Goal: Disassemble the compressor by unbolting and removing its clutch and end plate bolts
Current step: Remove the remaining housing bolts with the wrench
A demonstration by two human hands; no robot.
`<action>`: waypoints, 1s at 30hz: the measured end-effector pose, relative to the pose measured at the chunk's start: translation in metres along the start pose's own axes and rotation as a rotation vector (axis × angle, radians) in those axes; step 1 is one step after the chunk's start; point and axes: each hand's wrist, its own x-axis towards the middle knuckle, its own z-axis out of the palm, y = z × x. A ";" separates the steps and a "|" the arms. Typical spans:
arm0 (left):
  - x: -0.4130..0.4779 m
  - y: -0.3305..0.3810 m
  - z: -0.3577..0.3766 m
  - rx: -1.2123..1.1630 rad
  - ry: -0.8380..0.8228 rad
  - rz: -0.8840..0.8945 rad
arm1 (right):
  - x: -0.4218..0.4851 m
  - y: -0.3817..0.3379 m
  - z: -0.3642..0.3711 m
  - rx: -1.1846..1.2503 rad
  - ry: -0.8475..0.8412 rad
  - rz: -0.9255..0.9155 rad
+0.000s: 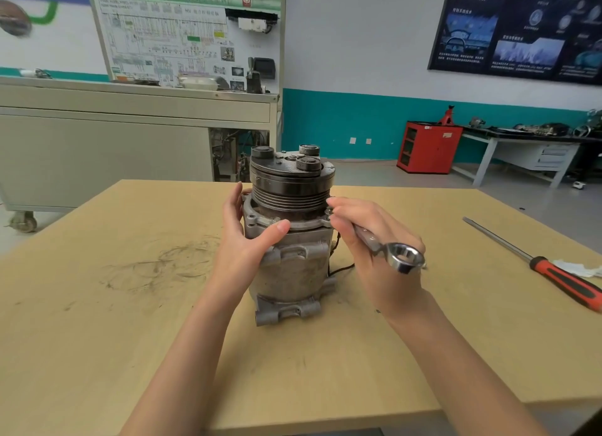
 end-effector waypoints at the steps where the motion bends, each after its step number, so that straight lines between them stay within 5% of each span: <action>1: 0.000 0.000 0.000 0.000 0.000 -0.002 | -0.002 0.000 -0.001 0.001 -0.001 0.002; 8: 0.000 0.000 0.001 -0.011 -0.001 0.004 | -0.009 0.003 -0.002 0.206 0.027 0.197; 13: 0.000 -0.001 0.001 -0.015 0.004 0.013 | -0.013 0.004 0.004 0.287 0.002 0.162; 17: 0.000 -0.001 0.000 -0.022 -0.001 0.002 | 0.000 0.034 0.008 0.826 0.236 0.815; 21: 0.000 0.000 0.001 -0.015 0.000 -0.005 | 0.013 0.075 0.025 1.123 -0.012 1.344; 24: 0.000 0.000 0.000 0.008 0.003 -0.007 | 0.025 0.088 0.034 1.154 -0.164 1.306; 30: 0.000 0.001 -0.001 0.007 -0.002 -0.018 | 0.058 0.081 0.004 1.152 0.207 1.118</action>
